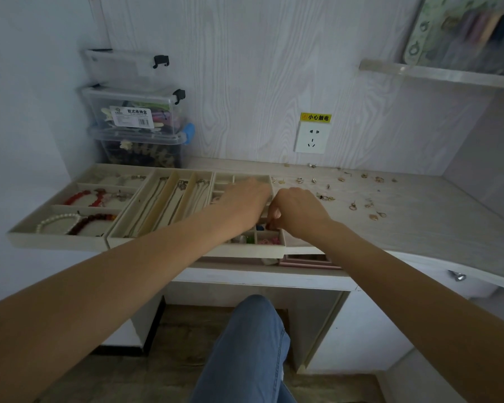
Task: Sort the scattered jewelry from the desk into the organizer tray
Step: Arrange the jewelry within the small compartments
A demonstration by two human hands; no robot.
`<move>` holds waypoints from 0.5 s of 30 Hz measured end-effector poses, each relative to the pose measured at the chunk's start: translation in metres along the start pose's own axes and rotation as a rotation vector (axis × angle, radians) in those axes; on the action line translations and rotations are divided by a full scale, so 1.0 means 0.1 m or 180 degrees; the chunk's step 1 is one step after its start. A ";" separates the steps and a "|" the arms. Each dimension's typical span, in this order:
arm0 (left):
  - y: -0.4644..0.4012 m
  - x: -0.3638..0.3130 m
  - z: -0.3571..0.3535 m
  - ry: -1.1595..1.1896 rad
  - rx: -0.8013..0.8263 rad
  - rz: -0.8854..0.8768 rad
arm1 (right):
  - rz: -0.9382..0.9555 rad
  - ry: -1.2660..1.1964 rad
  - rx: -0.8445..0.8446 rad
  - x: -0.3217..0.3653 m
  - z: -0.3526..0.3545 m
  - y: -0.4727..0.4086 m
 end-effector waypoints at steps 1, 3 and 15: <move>-0.02 0.03 -0.01 0.0105 0.0105 -0.0004 | 0.0007 0.0027 -0.0023 -0.01 0.00 0.00; -0.03 0.09 -0.03 0.0293 0.0377 0.0036 | 0.0007 0.0124 -0.0054 -0.03 0.00 -0.01; -0.05 0.26 -0.03 0.1078 0.0701 -0.0006 | -0.0324 -0.0178 0.0049 -0.07 -0.02 -0.02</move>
Point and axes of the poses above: each hand's wrist, its own y-axis away from the middle knuckle, its own z-axis out of the back of the hand, x = y × z, the point moved 3 cm from there along -y, towards the middle knuckle, and after that the axes turned 8 degrees about z, right-handed, at the moved point
